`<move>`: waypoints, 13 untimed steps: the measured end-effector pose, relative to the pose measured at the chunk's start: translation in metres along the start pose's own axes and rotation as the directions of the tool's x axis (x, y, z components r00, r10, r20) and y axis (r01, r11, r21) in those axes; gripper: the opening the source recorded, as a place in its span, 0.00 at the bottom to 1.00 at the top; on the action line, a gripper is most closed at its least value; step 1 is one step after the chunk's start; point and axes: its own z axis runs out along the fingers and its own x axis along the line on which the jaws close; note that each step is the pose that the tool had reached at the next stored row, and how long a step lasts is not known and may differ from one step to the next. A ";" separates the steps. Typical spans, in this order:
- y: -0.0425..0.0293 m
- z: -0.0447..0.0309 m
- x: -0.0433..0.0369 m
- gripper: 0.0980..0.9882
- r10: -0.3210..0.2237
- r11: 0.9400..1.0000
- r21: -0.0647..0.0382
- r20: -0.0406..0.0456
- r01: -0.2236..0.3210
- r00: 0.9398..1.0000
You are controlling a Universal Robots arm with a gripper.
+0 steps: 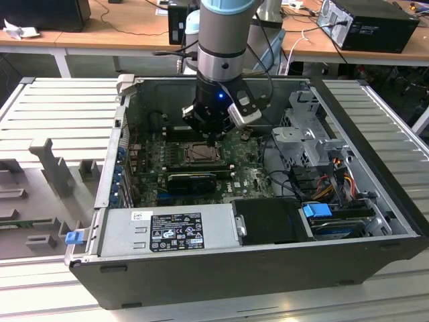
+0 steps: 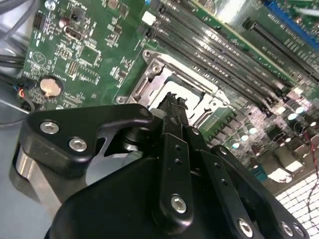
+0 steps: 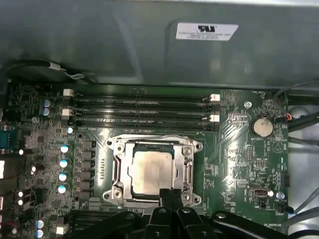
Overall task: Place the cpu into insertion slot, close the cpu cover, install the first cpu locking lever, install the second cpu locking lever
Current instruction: 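Install the second cpu locking lever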
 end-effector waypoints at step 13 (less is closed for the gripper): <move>-0.0128 0.0040 0.0008 0.01 -0.006 0.997 -0.083 0.001 0.007 1.000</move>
